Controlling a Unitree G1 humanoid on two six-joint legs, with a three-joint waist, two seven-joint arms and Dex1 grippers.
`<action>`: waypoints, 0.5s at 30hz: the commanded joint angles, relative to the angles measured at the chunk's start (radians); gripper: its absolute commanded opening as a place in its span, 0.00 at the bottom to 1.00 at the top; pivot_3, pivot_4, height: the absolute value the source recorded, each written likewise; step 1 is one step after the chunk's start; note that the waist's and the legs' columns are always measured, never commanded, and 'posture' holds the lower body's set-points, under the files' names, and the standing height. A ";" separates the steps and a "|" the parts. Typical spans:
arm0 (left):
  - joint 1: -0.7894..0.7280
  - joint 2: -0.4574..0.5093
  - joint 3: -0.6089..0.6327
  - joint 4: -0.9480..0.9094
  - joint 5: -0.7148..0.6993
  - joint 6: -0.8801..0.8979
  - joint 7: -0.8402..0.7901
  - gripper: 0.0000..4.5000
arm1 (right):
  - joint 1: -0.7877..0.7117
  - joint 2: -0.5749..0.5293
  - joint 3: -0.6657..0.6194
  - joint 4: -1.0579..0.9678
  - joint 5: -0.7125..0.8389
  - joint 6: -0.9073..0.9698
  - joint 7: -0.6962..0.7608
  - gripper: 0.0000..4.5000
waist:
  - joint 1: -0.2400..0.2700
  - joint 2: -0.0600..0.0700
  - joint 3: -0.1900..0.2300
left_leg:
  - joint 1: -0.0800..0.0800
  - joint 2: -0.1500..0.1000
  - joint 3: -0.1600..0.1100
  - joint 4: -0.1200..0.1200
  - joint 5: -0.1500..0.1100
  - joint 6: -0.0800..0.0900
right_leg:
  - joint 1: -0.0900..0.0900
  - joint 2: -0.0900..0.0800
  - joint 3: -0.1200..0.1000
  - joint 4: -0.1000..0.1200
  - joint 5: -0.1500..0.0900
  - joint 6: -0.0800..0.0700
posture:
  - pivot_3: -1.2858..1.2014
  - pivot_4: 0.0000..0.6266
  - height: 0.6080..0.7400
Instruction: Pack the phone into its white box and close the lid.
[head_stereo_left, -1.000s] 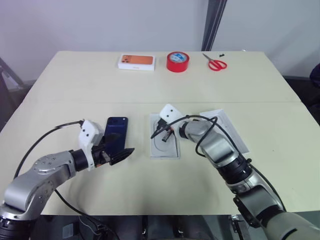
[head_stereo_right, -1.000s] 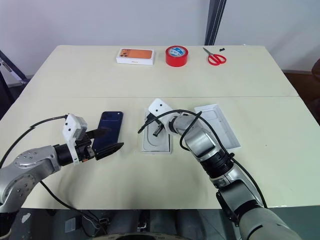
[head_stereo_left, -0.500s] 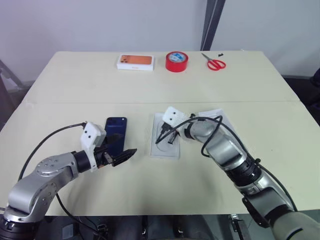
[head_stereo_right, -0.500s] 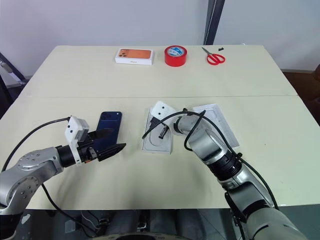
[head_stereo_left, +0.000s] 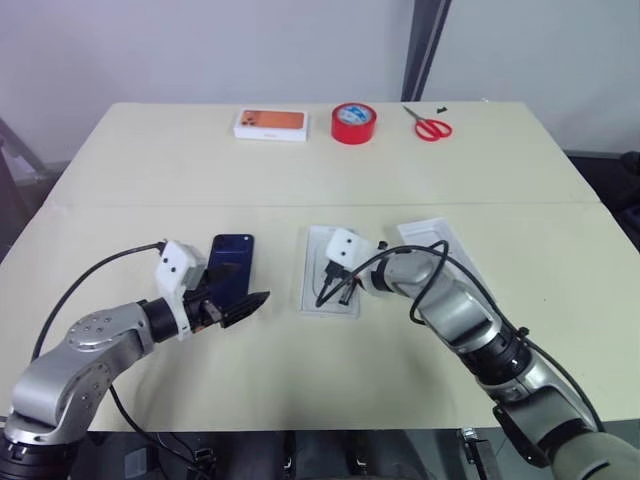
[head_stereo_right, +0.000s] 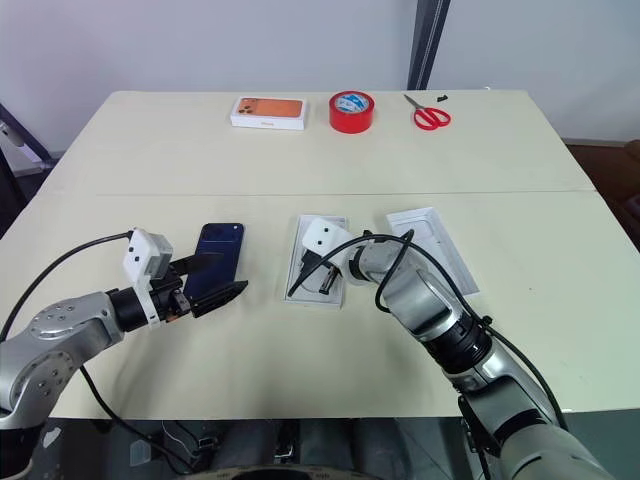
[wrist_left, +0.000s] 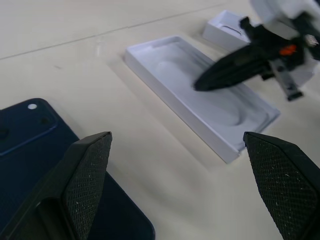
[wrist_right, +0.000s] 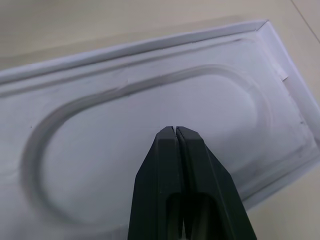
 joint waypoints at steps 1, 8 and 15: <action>-0.018 -0.016 0.068 -0.001 -0.012 0.049 0.079 0.99 | -0.049 0.061 -0.092 -0.045 0.054 -0.014 -0.012 0.02 | 0.000 0.000 0.000 | 0.000 0.000 0.000 0.000 0.000 0.000 | 0.000 0.000 0.000 0.000 0.000 0.000 | 0.52 0.24 0.88; -0.199 -0.093 0.262 0.157 -0.155 0.338 0.399 1.00 | -0.124 0.189 -0.021 0.019 0.069 -0.031 -0.018 0.01 | 0.004 -0.001 0.000 | 0.000 0.000 0.000 0.000 0.001 -0.001 | -0.001 0.001 0.000 0.002 0.000 0.001 | 0.52 0.24 0.88; -0.400 -0.124 0.342 0.360 -0.251 0.707 0.560 1.00 | -0.213 0.297 0.113 0.242 -0.009 -0.068 -0.051 0.01 | 0.002 -0.001 0.000 | 0.000 -0.001 0.000 0.003 0.002 -0.002 | -0.001 0.002 -0.001 0.005 0.000 0.001 | 0.52 0.24 0.88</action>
